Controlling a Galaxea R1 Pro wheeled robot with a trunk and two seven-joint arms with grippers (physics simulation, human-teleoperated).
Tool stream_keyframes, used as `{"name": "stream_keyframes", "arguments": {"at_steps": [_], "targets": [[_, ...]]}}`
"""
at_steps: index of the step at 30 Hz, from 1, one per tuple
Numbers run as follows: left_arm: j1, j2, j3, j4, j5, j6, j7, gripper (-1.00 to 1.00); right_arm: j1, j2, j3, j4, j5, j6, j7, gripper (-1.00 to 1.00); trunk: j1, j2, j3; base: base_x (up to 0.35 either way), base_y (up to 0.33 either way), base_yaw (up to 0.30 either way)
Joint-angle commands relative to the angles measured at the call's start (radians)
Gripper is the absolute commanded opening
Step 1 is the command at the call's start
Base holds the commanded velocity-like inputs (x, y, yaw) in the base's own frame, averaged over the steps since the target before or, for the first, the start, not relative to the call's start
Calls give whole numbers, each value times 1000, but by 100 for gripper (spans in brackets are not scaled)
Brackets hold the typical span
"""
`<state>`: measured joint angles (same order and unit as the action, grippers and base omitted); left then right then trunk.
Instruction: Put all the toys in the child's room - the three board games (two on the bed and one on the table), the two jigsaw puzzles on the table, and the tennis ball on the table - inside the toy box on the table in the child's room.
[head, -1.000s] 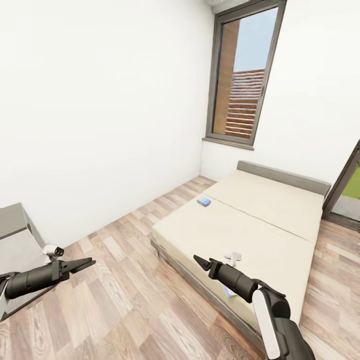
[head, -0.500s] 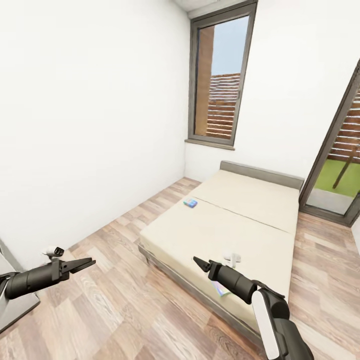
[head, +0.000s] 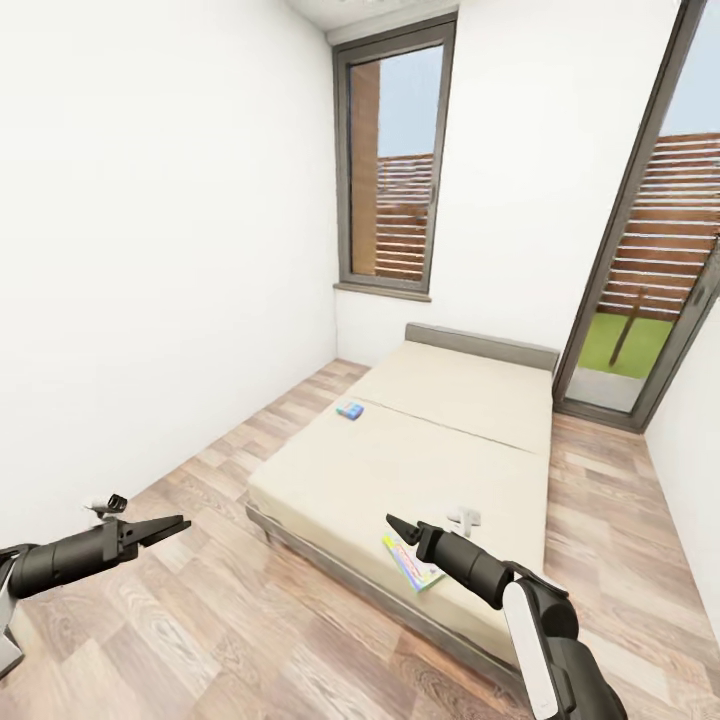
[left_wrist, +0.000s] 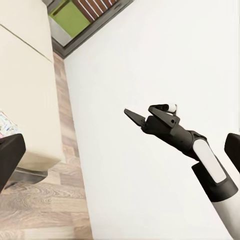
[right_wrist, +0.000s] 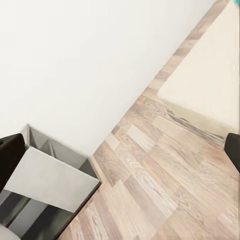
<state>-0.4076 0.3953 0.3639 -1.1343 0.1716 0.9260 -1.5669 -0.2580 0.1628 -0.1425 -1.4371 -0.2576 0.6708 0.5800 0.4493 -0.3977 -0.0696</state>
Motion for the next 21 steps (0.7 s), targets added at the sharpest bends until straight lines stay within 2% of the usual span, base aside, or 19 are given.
{"name": "stream_keyframes", "arguments": {"at_steps": [1,14,21], "targets": [[0,0,0,0,-1,11,-4,100,-1,1,-2,0,-3,7,3,100,1,-2,-1,1,175,-249],[0,0,0,0,-1,10,-4,100,-1,1,-1,0,-3,7,3,100,1,-2,7,5,214,-238],[0,0,0,0,0,10,-4,100,-1,1,0,0,-3,7,3,100,1,-2,8,91,222,-58]]}}
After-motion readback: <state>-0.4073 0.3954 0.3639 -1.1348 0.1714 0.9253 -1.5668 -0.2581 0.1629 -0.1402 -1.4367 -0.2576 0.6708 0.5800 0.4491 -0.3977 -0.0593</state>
